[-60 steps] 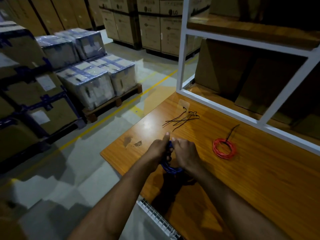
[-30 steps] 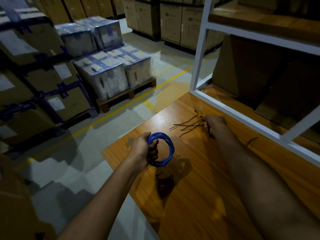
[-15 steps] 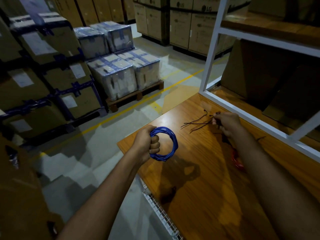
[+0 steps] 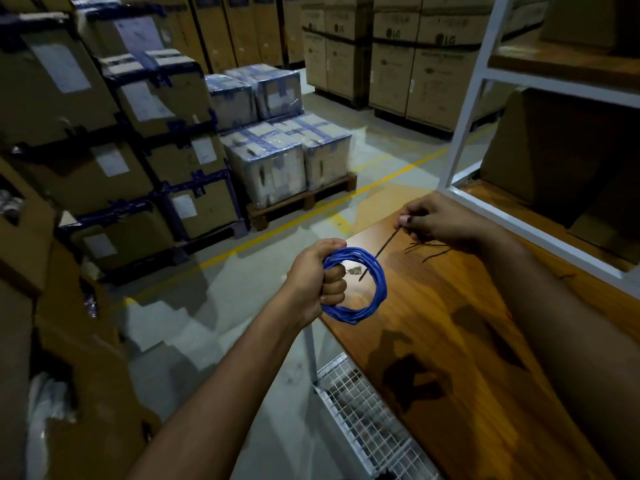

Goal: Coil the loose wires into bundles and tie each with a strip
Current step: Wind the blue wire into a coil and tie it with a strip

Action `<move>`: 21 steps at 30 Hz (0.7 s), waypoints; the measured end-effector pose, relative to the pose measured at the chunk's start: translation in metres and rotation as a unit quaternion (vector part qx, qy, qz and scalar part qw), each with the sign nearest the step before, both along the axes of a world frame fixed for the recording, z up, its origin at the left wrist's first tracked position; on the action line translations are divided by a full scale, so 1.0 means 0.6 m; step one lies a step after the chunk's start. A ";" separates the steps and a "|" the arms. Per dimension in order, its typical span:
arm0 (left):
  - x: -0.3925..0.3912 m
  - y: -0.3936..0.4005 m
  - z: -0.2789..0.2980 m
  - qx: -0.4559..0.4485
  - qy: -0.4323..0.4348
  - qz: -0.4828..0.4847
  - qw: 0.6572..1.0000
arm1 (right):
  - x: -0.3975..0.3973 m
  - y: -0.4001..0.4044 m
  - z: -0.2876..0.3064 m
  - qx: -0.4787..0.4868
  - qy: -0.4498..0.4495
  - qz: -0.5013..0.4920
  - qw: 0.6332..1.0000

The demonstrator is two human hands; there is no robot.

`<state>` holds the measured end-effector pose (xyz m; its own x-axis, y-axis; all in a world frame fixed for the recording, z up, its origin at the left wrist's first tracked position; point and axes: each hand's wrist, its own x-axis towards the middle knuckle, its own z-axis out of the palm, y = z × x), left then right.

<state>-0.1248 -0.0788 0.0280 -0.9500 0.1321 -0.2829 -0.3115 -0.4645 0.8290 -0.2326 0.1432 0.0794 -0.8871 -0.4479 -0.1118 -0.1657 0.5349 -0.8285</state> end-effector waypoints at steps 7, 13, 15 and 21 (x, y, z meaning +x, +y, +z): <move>0.037 -0.020 -0.006 -0.039 -0.007 -0.032 0.999 | 0.033 -0.085 0.028 -0.038 -0.142 0.161 0.976; 0.065 -0.019 0.002 -0.108 0.022 -0.040 0.993 | 0.062 -0.135 -0.013 -0.032 -0.139 0.220 0.965; 0.066 -0.024 -0.004 -0.097 0.000 -0.029 0.995 | 0.069 -0.136 -0.024 -0.050 -0.118 0.179 0.976; 0.060 -0.035 -0.029 -0.039 -0.059 0.035 0.997 | 0.160 -0.124 -0.037 -0.074 0.121 -0.044 0.989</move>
<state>-0.0886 -0.1001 0.0104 -0.9158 0.0401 -0.3997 -0.3777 -0.4246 0.8228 -0.1366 0.0688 0.0575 -0.9160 -0.3636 0.1697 -0.3272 0.4322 -0.8403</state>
